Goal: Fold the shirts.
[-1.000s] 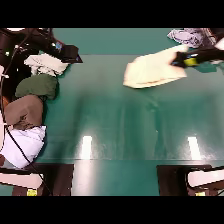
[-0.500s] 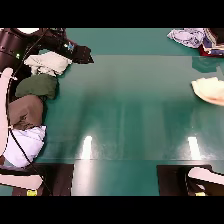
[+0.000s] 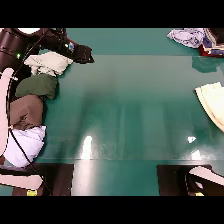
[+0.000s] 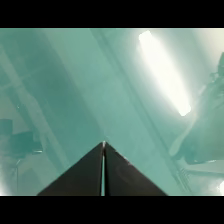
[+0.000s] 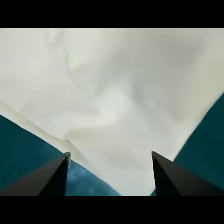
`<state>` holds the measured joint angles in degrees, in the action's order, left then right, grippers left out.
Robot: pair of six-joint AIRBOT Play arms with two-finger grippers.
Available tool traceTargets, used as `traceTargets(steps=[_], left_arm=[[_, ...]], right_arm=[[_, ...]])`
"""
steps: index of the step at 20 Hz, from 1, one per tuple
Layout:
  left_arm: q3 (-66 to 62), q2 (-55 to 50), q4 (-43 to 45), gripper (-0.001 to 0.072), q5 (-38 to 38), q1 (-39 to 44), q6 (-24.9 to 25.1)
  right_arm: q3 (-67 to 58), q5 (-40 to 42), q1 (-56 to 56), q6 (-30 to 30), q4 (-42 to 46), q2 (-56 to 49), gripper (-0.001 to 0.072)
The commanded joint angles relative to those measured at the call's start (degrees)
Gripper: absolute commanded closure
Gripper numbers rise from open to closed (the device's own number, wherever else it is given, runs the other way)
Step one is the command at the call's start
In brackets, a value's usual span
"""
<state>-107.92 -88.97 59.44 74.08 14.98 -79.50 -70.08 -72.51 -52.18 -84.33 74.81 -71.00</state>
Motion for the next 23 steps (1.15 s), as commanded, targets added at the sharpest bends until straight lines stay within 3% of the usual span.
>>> traceTargets(steps=[1,4,7,13,14,16,17,23], left_arm=[[0.02,0.04,0.07,0.0684,-0.17,0.04,0.02],[0.02,0.02,0.07,0.0684,-0.17,0.04,0.02],[0.02,0.04,-0.02,0.0684,0.28,0.04,-0.02],[0.00,0.04,-0.07,0.0684,-1.05,0.04,-0.02],[0.00,0.04,-0.07,0.0684,-1.38,0.04,-0.02],[0.00,0.04,-0.07,0.0684,-1.60,0.04,-0.02],[0.00,0.04,-0.07,0.0684,-1.60,0.04,-0.02],[0.00,0.04,-0.07,0.0684,-1.62,0.04,-0.02]], right_arm=[[-3.93,-3.98,-3.74,0.35,1.27,1.51,0.0137],[-5.81,-2.60,-0.11,0.37,-9.14,3.08,0.0137],[-5.99,-4.61,11.61,0.37,-20.17,3.58,0.0139],[-5.99,-1.66,45.31,0.46,-20.57,3.58,0.0143],[-5.99,0.04,49.86,0.48,-20.57,3.58,0.0240],[-5.99,1.73,57.07,0.48,-20.65,3.58,0.0583],[-5.99,2.01,59.89,0.74,-20.65,3.58,0.0700],[-5.99,2.03,66.71,3.85,-20.72,3.58,0.0702]])
